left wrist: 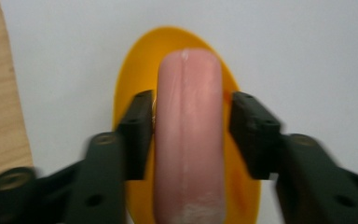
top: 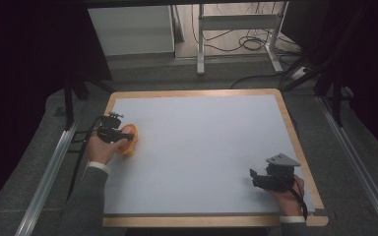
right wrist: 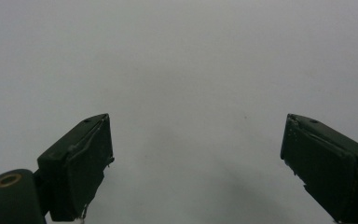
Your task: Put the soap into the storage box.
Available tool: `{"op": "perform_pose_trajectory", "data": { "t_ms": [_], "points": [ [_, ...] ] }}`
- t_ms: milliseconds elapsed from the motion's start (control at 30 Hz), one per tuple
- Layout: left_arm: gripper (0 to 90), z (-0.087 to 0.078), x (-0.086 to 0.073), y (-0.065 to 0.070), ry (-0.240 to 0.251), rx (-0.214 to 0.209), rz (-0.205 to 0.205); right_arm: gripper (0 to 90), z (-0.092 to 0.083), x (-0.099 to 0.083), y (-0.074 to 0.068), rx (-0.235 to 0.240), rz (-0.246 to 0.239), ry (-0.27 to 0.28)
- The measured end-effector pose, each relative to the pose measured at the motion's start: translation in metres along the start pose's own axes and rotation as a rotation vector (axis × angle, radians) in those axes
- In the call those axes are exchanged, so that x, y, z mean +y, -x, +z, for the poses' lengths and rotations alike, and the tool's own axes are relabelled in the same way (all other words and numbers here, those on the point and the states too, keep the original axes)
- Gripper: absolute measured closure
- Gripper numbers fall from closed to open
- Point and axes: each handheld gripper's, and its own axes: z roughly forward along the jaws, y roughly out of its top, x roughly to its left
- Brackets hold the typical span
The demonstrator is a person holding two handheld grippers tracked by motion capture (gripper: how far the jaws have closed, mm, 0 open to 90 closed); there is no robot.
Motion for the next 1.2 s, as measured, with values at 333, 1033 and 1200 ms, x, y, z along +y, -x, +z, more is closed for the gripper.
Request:
{"op": "perform_pose_trajectory", "data": {
  "t_ms": [333, 1033, 1200],
  "points": [
    [24.5, -0.029, -0.009, 0.009, 0.117, -0.022, 0.028, 8.8, -0.001, 0.000, 0.000, -0.002, 0.004, 0.003],
    [19.7, -0.043, -0.076, 0.051, 0.192, -0.167, 0.123, 8.8, -0.001, 0.002, -0.002, 0.002, -0.007, 0.005],
    [18.5, -0.038, -0.093, 0.053, 0.201, -0.180, 0.111, 8.8, 0.000, 0.002, -0.003, 0.002, -0.014, 0.008]
  ]
}}
